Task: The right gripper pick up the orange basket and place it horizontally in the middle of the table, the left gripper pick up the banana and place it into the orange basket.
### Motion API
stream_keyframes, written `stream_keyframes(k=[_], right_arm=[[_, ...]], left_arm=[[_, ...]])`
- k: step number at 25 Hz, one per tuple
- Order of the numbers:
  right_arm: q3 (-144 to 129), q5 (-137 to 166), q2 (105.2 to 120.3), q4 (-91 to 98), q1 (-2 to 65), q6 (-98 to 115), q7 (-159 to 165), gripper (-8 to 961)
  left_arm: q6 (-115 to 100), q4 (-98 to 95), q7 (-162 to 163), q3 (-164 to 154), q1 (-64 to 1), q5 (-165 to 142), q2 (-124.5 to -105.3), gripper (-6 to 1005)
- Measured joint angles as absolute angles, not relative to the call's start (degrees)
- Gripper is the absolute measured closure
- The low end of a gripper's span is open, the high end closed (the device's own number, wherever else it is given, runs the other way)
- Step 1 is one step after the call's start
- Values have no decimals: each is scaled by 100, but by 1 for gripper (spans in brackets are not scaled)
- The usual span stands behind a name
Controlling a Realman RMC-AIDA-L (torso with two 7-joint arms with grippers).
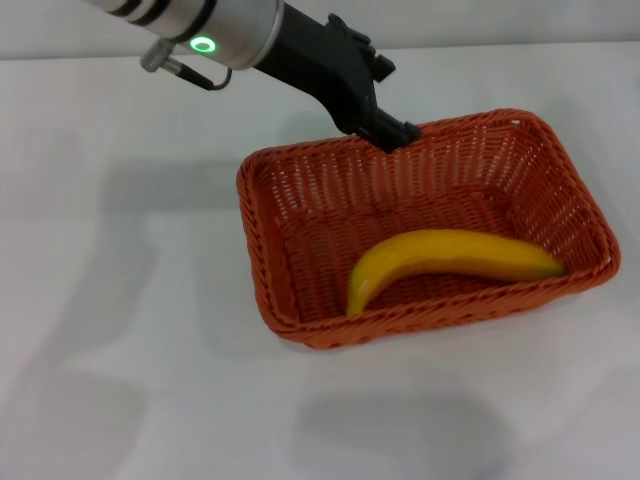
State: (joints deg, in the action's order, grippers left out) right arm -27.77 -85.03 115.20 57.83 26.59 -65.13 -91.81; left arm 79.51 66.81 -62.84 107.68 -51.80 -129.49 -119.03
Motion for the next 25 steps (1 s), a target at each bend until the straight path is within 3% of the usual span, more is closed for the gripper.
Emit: stream_keyframes(k=[5, 19, 25], right_arm=[[-2812, -8732, 11522, 5654, 2591, -6657, -9503, 97], [-2744, -10197, 11500, 4583, 1970, -7148, -11244, 97], [-2733, -10795, 11484, 3761, 1718, -7368, -11831, 97]], left_arm=[[7445, 7432, -6374, 10788, -4365, -12474, -11911, 182], [5588, 7664, -9571, 10900, -691, -7437, -11941, 185], [6629, 6029, -11244, 11430, -292, -5216, -11946, 186]])
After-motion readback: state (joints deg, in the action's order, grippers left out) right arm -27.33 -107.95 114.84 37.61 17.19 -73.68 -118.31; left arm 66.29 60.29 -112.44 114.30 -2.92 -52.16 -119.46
